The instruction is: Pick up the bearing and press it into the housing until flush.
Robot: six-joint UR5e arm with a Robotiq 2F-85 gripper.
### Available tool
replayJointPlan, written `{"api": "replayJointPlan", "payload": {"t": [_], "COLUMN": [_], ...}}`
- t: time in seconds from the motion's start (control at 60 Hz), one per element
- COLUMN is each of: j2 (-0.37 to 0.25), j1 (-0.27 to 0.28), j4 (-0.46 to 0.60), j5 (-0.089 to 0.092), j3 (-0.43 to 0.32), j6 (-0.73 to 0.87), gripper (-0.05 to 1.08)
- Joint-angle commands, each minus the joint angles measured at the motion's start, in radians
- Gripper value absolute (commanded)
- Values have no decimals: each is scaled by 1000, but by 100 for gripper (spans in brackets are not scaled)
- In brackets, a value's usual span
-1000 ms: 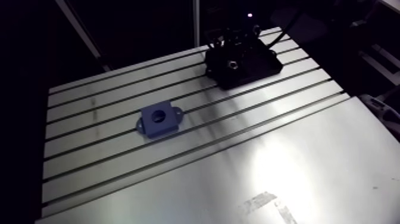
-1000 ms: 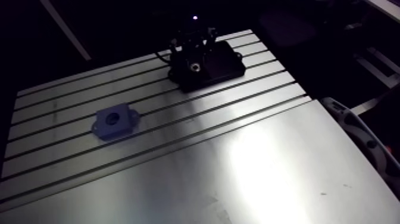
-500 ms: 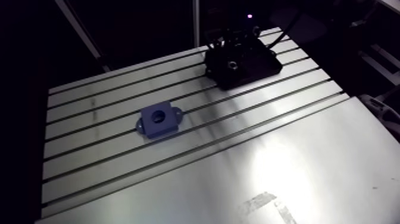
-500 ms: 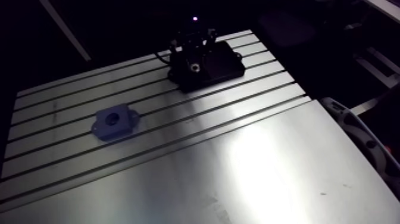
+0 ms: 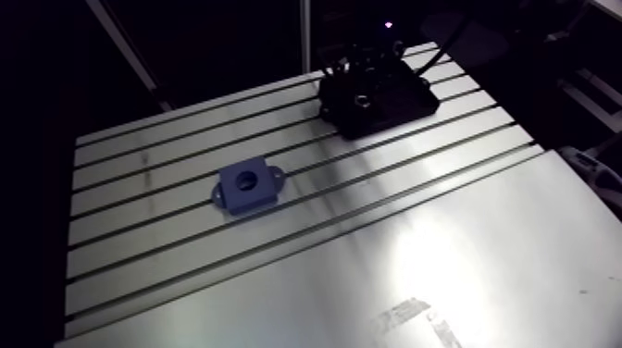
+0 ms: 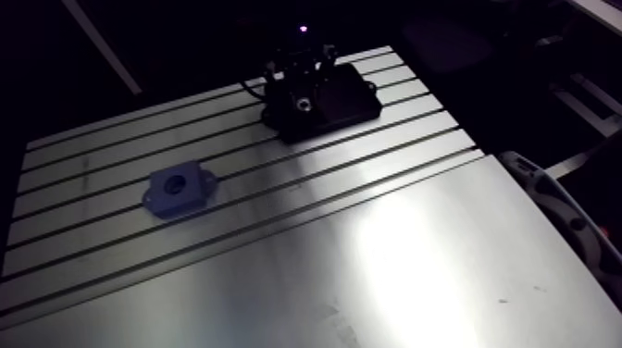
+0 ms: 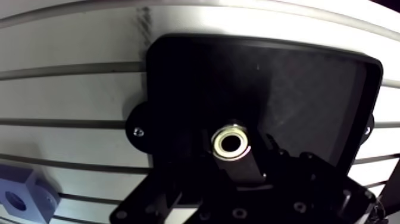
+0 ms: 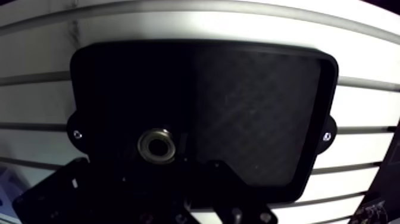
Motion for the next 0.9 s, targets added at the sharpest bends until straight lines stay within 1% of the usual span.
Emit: {"api": "replayJointPlan", "payload": {"t": [0.017,0.2,0.3,0.367,0.55,0.8,0.9], "j2": [0,0,0,-1,-9,-43,-60], "j1": [0,-1,-1,-3,-6,-7,-7], "j4": [0,0,0,0,6,24,70], "j5": [0,0,0,0,2,3,3], "j3": [-1,1,1,1,-2,-8,-17], "j6": [0,0,0,0,0,-2,3], "gripper": [53,54,57,60,63,65,66]}}
